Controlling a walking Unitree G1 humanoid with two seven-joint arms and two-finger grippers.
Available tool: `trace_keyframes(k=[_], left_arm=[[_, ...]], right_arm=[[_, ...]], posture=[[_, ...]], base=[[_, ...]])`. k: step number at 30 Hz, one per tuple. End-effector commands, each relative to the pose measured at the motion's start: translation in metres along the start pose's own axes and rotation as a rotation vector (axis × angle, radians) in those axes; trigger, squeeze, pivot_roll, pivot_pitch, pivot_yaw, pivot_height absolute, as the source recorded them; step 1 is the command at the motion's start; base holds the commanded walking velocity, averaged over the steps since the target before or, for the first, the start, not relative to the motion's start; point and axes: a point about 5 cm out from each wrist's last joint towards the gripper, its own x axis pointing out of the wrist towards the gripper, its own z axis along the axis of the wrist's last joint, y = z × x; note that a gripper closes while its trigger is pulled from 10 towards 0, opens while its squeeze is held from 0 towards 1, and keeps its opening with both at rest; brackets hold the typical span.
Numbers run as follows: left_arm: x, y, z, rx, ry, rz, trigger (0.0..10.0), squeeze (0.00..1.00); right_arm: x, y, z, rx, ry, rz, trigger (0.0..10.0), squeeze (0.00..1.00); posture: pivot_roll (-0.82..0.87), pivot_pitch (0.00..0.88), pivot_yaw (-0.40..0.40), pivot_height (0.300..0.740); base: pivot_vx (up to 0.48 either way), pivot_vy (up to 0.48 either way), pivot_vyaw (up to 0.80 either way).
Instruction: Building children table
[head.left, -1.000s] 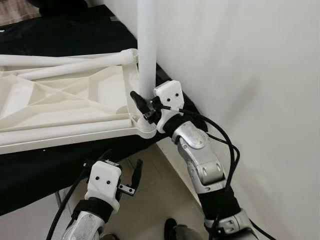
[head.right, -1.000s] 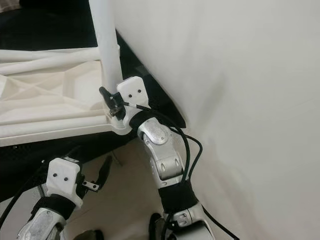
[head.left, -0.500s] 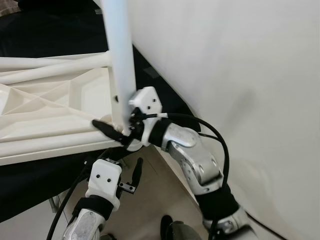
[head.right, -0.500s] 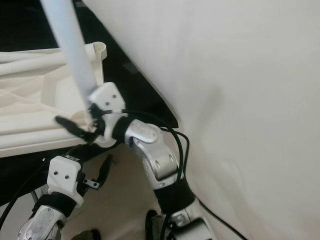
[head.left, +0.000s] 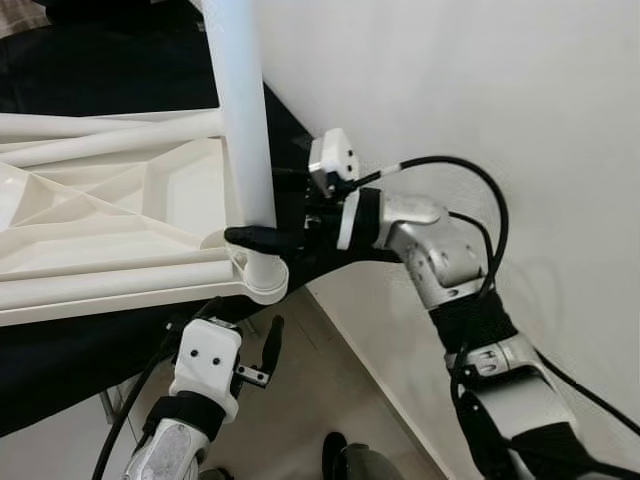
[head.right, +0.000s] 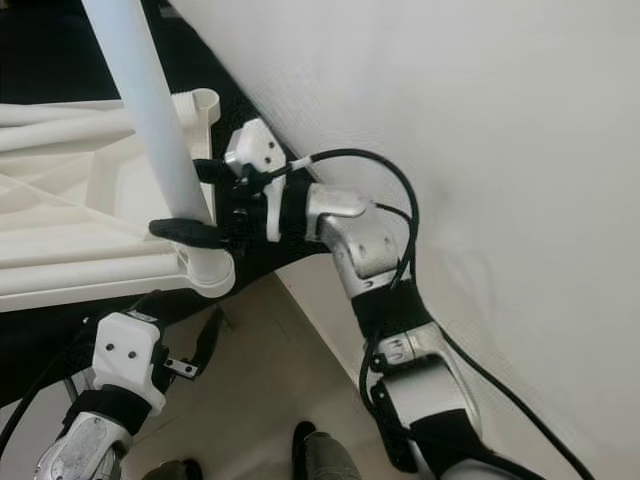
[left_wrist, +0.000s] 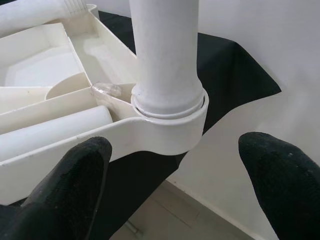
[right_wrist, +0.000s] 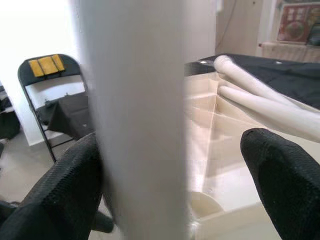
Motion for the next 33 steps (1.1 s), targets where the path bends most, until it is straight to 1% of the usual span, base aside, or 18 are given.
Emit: trace_keyframes(k=[1,2,3,9,14,17,19,21,22,23,24,25,26,27,29,30,31,33], left_arm=[[-0.003,0.000,-0.001,-0.005,0.018,0.000,10.0,0.00],[-0.003,0.000,-0.001,-0.005,0.018,0.000,10.0,0.00],[-0.004,0.000,-0.001,-0.004,0.019,-0.001,10.0,0.00],[-0.005,0.000,0.000,-0.003,0.019,-0.001,10.0,0.00],[-0.005,-0.002,0.001,-0.007,0.018,0.002,10.0,0.00],[-0.005,-0.003,0.001,-0.009,0.017,0.002,10.0,0.00],[-0.006,-0.003,0.001,-0.010,0.017,0.004,10.0,0.00],[-0.006,-0.003,0.001,-0.010,0.017,0.004,10.0,0.00],[-0.006,-0.002,0.001,-0.009,0.018,0.004,10.0,0.00],[-0.006,-0.002,0.001,-0.009,0.018,0.004,10.0,0.00],[-0.006,-0.002,0.000,-0.008,0.019,0.002,10.0,0.00],[-0.006,-0.001,0.000,-0.005,0.021,0.001,10.0,0.00],[-0.006,0.000,-0.001,-0.003,0.023,0.002,10.0,0.00],[-0.006,0.000,-0.001,-0.003,0.023,0.002,10.0,0.00],[-0.006,0.002,-0.002,0.001,0.026,0.004,10.0,0.00],[-0.005,0.002,-0.003,0.003,0.026,0.001,10.0,0.00],[-0.005,0.002,-0.003,0.003,0.026,0.001,10.0,0.00],[-0.003,0.001,-0.003,0.006,0.025,-0.005,10.0,0.00]], right_arm=[[0.000,-0.002,-0.001,0.004,-0.020,0.022,5.4,0.00],[0.000,-0.002,-0.001,0.004,-0.020,0.022,5.4,0.00],[-0.001,-0.004,-0.002,0.011,-0.018,0.020,0.0,0.00],[-0.006,-0.007,-0.008,0.017,-0.001,0.025,0.0,0.00],[-0.016,-0.015,-0.012,0.006,0.027,-0.042,0.0,0.00],[-0.025,-0.023,-0.015,-0.009,0.062,-0.171,0.0,0.00],[-0.035,-0.024,-0.028,0.016,0.093,-0.335,0.0,0.00],[-0.035,-0.024,-0.028,0.016,0.093,-0.335,0.0,0.00],[-0.038,-0.019,-0.040,0.017,0.145,-0.439,0.0,0.00],[-0.038,-0.019,-0.040,0.017,0.145,-0.439,0.0,0.00],[-0.047,-0.015,-0.061,0.037,0.272,-0.688,0.0,0.00],[-0.055,0.005,-0.075,0.018,0.355,-0.891,0.0,0.00],[-0.056,0.026,-0.081,0.019,0.395,-0.984,0.0,0.00],[-0.056,0.026,-0.081,0.019,0.395,-0.984,0.0,0.00],[-0.037,0.059,-0.079,0.069,0.343,-0.996,0.0,0.00],[-0.024,0.063,-0.077,0.083,0.307,-0.963,0.0,0.00],[-0.024,0.063,-0.077,0.083,0.307,-0.963,0.0,0.00],[-0.009,0.059,-0.075,0.082,0.259,-0.921,0.0,0.00]], posture=[[0.11,0.278,-0.069,0.740],[0.11,0.278,-0.069,0.740],[0.12,0.282,-0.068,0.740],[0.12,0.289,-0.071,0.740],[0.11,0.292,-0.080,0.740],[0.11,0.292,-0.088,0.740],[0.11,0.292,-0.089,0.740],[0.11,0.292,-0.089,0.740],[0.10,0.292,-0.088,0.740],[0.10,0.292,-0.088,0.740],[0.11,0.288,-0.096,0.740],[0.11,0.285,-0.102,0.740],[0.11,0.285,-0.093,0.740],[0.11,0.285,-0.093,0.740],[0.08,0.274,-0.085,0.740],[0.09,0.267,-0.084,0.740],[0.09,0.267,-0.084,0.740],[0.10,0.261,-0.085,0.740]], base=[[0.000,0.000,0.00],[0.000,0.000,0.00],[0.000,0.000,0.00],[0.000,0.000,0.00],[0.000,0.000,0.00],[0.000,0.000,0.00],[0.000,0.000,0.00],[0.000,0.000,0.00],[0.000,0.000,0.00],[0.000,0.000,0.00],[0.000,0.000,0.00],[0.000,0.000,0.00],[0.000,0.000,0.00],[0.000,0.000,0.00],[0.000,0.000,0.00],[0.000,0.000,0.00],[0.000,0.000,0.00],[0.000,0.000,0.00]])
